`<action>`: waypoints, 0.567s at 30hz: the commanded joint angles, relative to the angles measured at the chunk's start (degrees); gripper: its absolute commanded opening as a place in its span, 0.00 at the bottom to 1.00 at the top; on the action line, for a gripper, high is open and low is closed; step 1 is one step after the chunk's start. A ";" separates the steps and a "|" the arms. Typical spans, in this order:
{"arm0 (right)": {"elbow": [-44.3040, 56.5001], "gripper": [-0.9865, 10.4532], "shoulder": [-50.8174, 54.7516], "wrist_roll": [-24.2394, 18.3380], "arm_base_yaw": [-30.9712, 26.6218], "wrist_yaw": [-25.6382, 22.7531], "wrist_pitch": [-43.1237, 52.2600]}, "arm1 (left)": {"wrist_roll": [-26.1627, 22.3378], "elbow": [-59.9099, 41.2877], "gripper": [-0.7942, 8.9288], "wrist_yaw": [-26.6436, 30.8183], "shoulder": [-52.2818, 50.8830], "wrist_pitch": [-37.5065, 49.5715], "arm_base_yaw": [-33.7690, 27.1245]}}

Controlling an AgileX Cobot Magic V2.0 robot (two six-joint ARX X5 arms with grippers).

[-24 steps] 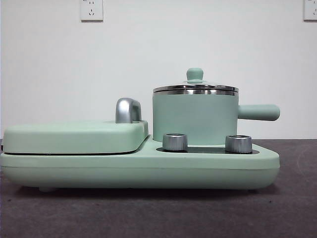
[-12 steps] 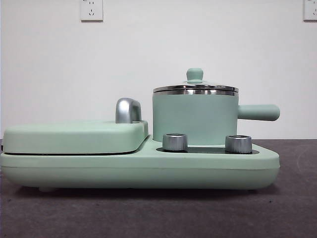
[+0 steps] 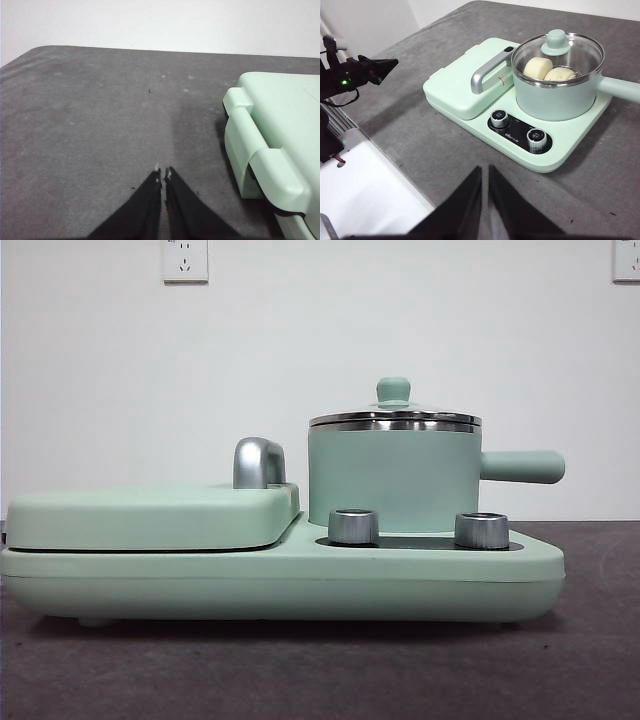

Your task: Put the buns in a small steamer

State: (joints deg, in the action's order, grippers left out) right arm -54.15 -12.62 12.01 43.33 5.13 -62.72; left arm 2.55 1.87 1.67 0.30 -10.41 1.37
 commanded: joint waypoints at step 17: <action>0.44 0.10 0.17 -0.46 -2.32 -1.86 0.61 | -0.39 -1.14 0.10 0.28 -0.09 0.17 0.00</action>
State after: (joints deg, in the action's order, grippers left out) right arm -53.52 -12.62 12.01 40.62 3.70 -62.70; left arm 2.55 1.87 1.67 0.30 -10.41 1.37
